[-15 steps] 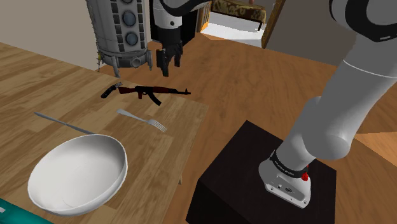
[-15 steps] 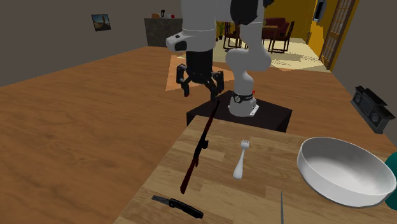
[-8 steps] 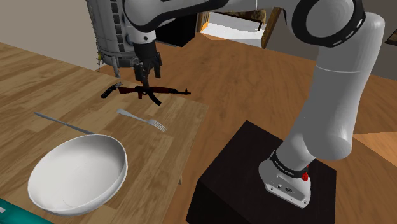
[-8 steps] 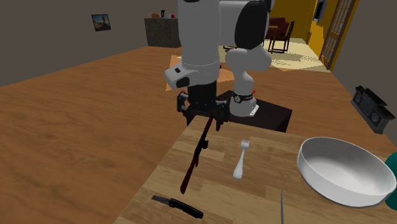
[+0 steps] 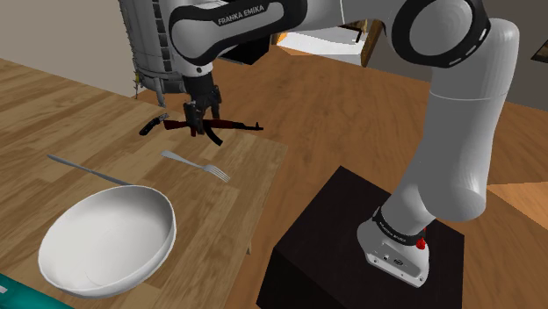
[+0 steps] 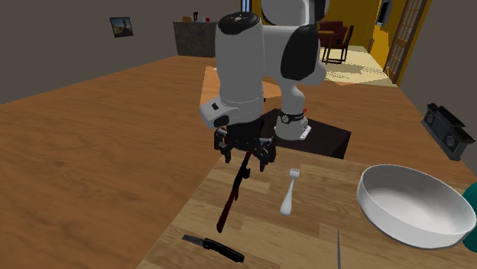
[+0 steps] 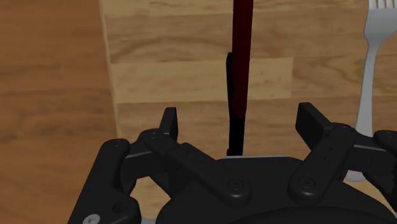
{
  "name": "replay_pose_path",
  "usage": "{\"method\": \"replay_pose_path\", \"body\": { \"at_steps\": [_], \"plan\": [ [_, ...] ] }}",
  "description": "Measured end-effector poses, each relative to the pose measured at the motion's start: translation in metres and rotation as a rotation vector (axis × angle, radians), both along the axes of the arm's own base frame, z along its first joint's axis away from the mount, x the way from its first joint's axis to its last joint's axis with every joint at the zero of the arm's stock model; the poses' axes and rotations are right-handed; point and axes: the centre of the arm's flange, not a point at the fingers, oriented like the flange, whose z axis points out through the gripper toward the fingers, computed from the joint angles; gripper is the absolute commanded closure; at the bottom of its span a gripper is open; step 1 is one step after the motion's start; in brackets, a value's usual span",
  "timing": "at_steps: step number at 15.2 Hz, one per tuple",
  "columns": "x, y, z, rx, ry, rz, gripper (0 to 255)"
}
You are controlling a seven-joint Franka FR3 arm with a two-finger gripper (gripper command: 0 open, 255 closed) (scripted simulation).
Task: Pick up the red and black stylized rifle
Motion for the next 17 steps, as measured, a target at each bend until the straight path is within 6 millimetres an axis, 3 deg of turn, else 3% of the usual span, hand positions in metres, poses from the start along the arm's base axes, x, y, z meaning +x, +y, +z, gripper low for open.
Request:
{"method": "replay_pose_path", "body": {
  "at_steps": [1,11,17],
  "plan": [
    [0.0,0.0,-0.002,0.0,0.0,0.0,255],
    [0.0,0.001,-0.004,0.0,-0.001,0.0,255],
    [0.001,0.0,0.022,0.0,-0.001,0.0,255]
  ]
}}
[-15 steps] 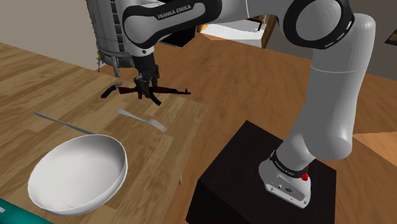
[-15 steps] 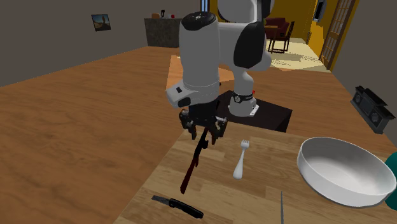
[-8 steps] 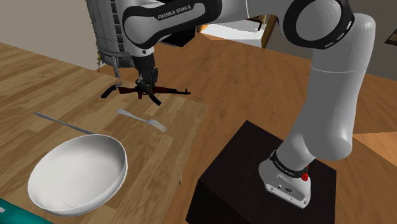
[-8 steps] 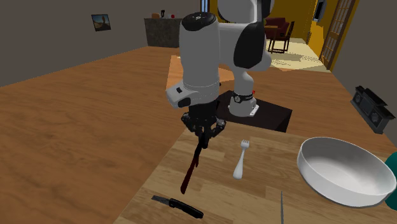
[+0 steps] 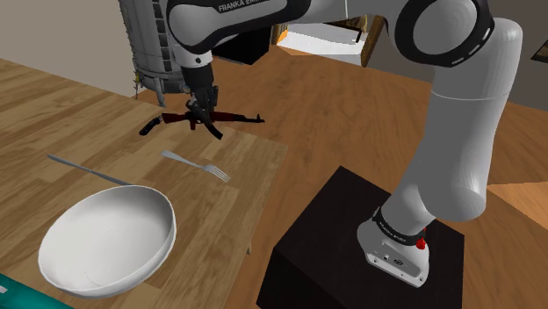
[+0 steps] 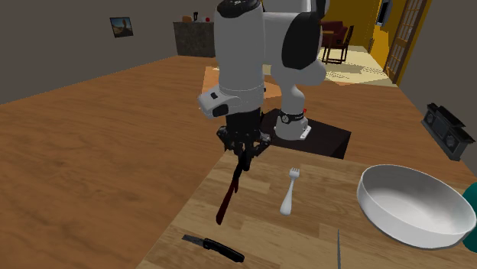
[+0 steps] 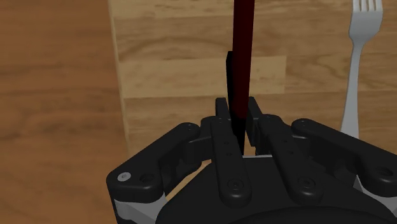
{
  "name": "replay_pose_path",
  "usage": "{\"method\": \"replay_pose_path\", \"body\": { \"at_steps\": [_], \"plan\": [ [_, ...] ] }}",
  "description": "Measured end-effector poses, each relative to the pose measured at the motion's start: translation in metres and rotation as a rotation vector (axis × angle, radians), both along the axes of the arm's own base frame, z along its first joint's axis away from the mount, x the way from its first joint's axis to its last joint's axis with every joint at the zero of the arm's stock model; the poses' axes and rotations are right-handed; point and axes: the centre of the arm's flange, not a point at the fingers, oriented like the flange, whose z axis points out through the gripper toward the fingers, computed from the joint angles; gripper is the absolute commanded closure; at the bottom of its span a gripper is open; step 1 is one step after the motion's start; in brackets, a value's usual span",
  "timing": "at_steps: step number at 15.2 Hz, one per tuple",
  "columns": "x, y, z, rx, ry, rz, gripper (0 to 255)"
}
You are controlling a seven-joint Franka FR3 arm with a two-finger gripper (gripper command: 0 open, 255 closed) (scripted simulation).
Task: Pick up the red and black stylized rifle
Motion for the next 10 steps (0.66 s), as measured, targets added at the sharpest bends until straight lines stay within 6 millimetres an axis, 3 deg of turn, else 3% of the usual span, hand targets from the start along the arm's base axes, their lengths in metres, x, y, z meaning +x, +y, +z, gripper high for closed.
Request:
{"method": "replay_pose_path", "body": {
  "at_steps": [10],
  "plan": [
    [0.0,0.001,0.051,0.0,0.0,0.0,255]
  ]
}}
